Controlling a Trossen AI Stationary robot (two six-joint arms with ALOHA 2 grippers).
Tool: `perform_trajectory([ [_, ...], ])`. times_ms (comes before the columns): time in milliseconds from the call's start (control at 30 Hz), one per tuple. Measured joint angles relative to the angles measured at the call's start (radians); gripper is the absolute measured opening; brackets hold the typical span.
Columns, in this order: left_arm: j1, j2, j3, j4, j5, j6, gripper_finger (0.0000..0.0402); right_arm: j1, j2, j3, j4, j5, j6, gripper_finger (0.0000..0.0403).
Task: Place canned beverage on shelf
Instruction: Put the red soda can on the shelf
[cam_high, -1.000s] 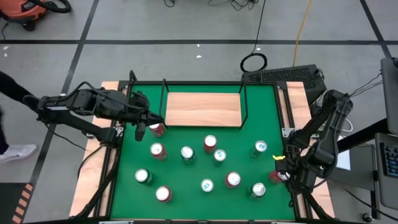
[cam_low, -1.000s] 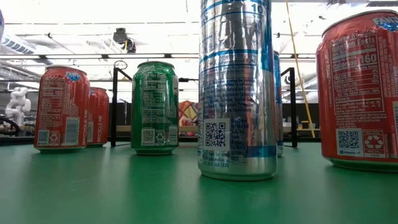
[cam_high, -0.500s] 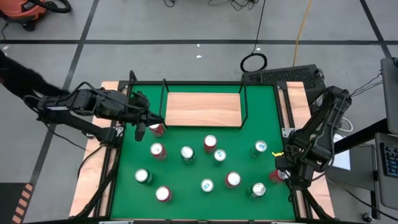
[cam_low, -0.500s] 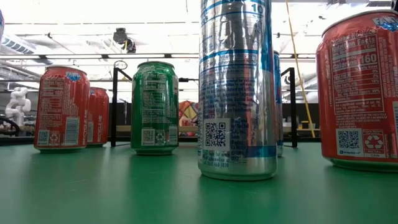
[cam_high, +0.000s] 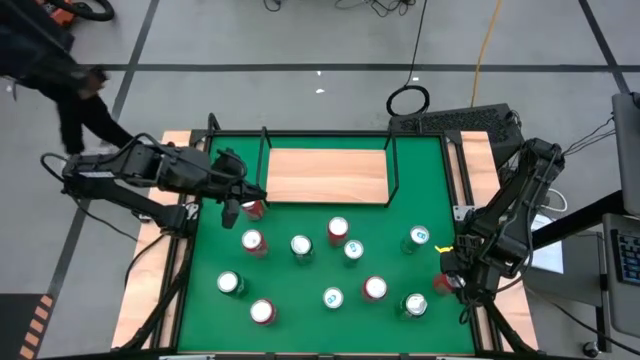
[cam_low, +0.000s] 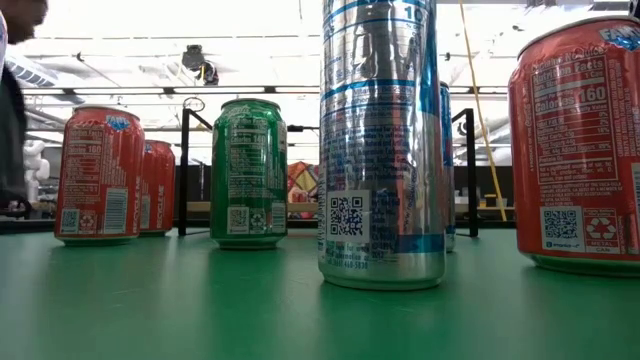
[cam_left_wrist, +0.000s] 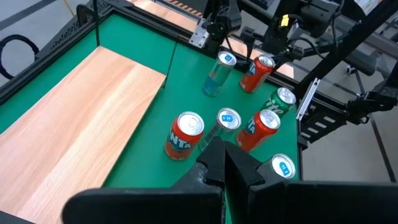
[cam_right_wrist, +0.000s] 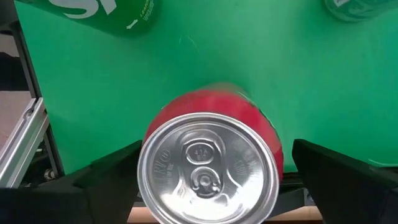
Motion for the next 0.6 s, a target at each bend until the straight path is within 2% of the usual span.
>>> perform_trajectory([
  [300,0.0,0.032,0.0,0.002,-0.002,0.0,0.0,0.0,0.0,0.0,0.014,0.0,0.001,0.0295],
  [600,0.0,0.045,0.0,0.007,-0.002,-0.001,0.0,-0.002,0.001,-0.001,0.072,-0.023,0.043,0.03],
])
